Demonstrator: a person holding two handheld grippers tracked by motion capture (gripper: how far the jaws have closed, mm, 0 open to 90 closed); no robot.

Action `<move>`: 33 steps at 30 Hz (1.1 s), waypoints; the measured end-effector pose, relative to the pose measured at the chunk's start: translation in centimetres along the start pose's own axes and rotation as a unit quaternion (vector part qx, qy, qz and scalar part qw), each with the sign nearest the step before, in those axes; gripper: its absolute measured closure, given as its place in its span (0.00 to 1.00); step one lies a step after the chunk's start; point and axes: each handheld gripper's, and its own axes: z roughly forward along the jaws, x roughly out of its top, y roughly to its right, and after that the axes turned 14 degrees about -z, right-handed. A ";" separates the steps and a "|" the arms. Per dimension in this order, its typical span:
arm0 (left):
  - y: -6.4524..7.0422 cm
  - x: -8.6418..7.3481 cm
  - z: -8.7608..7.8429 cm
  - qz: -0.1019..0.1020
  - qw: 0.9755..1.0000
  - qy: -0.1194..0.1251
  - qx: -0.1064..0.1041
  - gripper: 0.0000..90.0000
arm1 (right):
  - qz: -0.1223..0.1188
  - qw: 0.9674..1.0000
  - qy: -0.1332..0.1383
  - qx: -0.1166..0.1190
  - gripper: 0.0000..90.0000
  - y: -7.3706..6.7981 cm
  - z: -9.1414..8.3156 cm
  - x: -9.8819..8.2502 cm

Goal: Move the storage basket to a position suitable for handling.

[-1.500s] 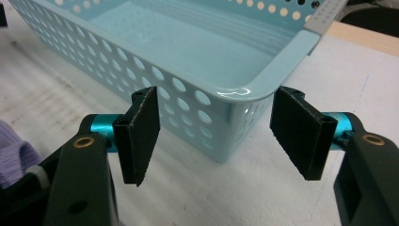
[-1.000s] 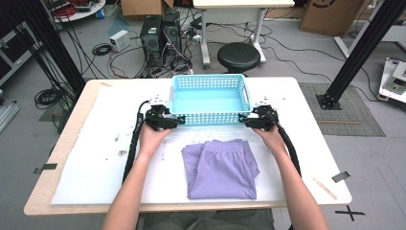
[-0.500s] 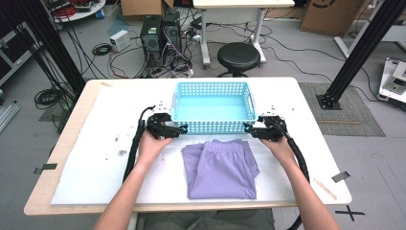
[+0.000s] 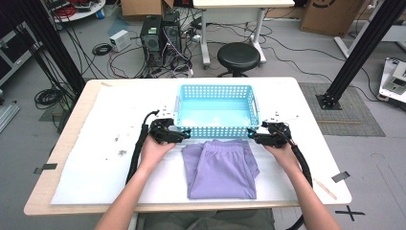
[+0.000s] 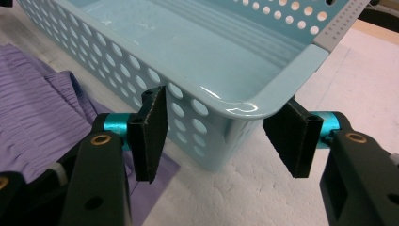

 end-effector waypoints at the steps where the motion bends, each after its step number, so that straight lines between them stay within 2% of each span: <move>1: 0.0 0.0 0.0 0.002 1.000 -0.001 0.000 0.30 | 0.000 1.000 0.002 0.001 0.46 0.0 0.0 -0.1; 20: 0.3 -0.2 0.1 -0.003 1.000 0.009 0.000 0.29 | 0.001 1.000 0.002 -0.005 0.45 -0.1 -0.1 -0.3; 25: 0.0 -0.3 0.1 0.000 1.000 0.011 -0.009 0.29 | 0.002 1.000 0.004 -0.002 0.42 -0.1 -0.1 -0.3; 28: -0.3 -0.4 -0.4 -0.006 1.000 0.017 -0.012 0.29 | 0.006 1.000 0.005 -0.004 0.34 0.0 -0.3 -0.4; 33: -1.0 -0.5 -2.0 -0.002 0.999 0.037 -0.006 0.26 | 0.017 0.999 0.027 -0.016 0.31 0.6 -1.5 -0.6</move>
